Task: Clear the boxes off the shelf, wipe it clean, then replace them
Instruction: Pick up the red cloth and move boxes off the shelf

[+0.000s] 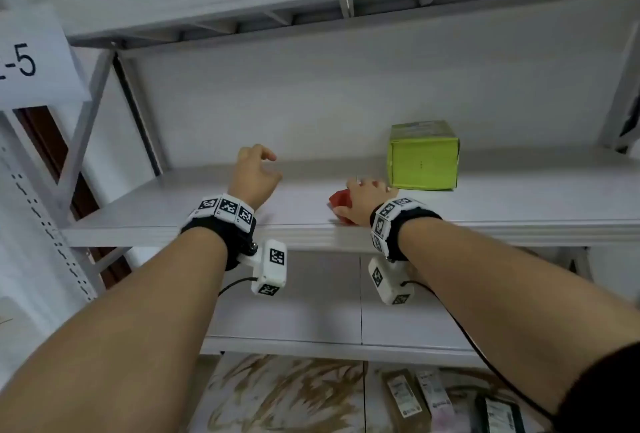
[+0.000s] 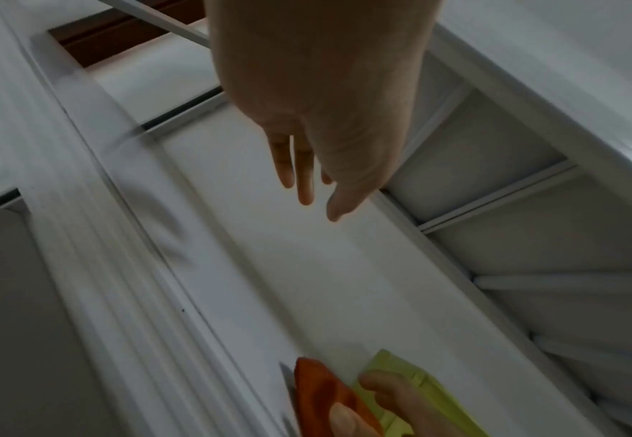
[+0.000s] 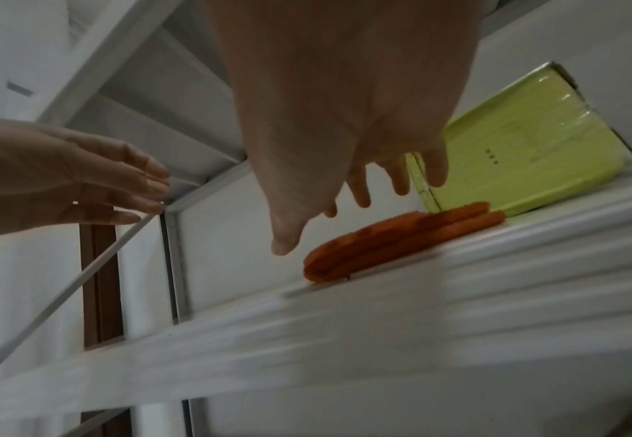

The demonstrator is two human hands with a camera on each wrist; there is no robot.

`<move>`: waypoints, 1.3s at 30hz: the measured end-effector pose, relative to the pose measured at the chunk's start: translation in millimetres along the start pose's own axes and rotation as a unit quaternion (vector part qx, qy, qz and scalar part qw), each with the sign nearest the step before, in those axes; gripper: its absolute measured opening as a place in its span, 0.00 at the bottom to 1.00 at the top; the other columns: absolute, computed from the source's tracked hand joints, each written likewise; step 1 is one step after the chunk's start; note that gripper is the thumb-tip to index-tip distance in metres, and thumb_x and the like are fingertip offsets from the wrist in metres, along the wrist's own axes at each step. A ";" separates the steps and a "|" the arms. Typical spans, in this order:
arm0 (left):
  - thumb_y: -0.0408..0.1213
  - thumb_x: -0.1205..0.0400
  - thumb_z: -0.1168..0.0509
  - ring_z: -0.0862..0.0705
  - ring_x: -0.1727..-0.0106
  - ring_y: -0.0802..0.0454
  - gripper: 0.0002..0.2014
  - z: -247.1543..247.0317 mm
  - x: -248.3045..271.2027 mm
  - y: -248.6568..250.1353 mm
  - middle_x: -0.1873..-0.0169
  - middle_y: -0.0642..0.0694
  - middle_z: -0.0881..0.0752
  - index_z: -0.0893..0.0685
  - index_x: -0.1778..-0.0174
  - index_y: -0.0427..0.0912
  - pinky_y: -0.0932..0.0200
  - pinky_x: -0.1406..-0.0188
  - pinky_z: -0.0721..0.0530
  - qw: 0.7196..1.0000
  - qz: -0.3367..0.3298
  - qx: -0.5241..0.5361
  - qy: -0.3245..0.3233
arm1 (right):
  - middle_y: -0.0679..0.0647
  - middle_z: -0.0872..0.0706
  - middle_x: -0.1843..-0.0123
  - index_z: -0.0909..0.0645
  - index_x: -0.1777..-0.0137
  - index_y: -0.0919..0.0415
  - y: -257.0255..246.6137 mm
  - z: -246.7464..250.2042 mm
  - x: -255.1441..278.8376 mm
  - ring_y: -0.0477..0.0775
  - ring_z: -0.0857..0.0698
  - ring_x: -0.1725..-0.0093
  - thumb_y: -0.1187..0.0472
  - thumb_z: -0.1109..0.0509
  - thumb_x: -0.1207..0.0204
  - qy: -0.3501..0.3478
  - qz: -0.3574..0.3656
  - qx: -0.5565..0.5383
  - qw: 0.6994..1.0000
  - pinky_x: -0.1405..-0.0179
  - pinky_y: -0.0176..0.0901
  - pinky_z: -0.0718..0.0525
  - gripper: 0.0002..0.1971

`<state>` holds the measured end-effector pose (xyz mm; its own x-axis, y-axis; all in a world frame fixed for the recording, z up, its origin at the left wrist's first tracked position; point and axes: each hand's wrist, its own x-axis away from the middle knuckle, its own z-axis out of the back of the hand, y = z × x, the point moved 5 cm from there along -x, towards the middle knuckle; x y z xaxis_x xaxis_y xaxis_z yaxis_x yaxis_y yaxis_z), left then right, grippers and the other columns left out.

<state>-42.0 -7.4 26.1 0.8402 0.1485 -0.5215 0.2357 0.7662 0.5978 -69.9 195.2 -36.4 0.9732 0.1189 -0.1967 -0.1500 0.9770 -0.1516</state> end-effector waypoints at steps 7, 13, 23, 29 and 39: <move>0.27 0.24 0.35 0.17 0.48 0.41 0.15 -11.1 3.3 -6.8 0.36 0.42 0.28 0.20 0.41 0.39 0.58 0.44 0.22 0.999 0.002 -0.023 -0.030 | 0.60 0.22 0.33 0.27 0.32 0.59 13.1 -12.9 10.2 0.64 0.28 0.31 0.51 0.42 0.18 -0.010 0.003 0.013 1.000 0.32 0.58 0.31 0.18; 0.26 0.23 0.37 0.16 0.51 0.40 0.15 -20.9 14.0 -2.3 0.35 0.42 0.29 0.21 0.41 0.39 0.55 0.43 0.20 0.998 -0.014 -0.041 -0.053 | 0.60 0.25 0.32 0.27 0.33 0.62 11.2 -10.4 19.8 0.63 0.28 0.30 0.61 0.43 0.18 0.019 0.054 0.037 0.998 0.32 0.56 0.31 0.15; 0.28 0.21 0.36 0.17 0.53 0.50 0.14 -46.0 49.2 -6.1 0.36 0.46 0.25 0.20 0.40 0.43 0.64 0.46 0.25 0.983 -0.073 -0.075 -0.150 | 0.59 0.16 0.44 0.24 0.42 0.62 -28.5 -1.9 51.4 0.63 0.18 0.46 0.60 0.48 0.17 0.071 0.168 -0.002 0.983 0.53 0.48 0.26 0.13; 0.28 0.20 0.38 0.17 0.51 0.49 0.12 -49.3 80.8 -27.5 0.40 0.44 0.21 0.16 0.44 0.42 0.66 0.47 0.27 0.974 -0.087 -0.102 -0.184 | 0.60 0.16 0.48 0.20 0.47 0.61 -55.4 -36.0 76.4 0.61 0.18 0.53 0.55 0.47 0.17 -0.064 0.235 -0.033 0.969 0.55 0.47 0.22 0.16; 0.28 0.20 0.38 0.16 0.52 0.45 0.11 -65.2 133.5 -98.8 0.43 0.43 0.16 0.15 0.45 0.41 0.63 0.54 0.27 0.959 -0.017 -0.128 -0.252 | 0.57 0.12 0.45 0.14 0.47 0.60 -71.3 -119.2 110.4 0.60 0.16 0.44 0.57 0.40 0.21 -0.215 0.249 -0.005 0.944 0.44 0.46 0.18 0.14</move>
<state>15.0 -22.5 -142.3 0.9789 -0.1498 -0.1391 0.1927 0.9036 0.3825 27.5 117.5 -162.7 0.7616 0.6269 0.1643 -0.6079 0.7789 -0.1539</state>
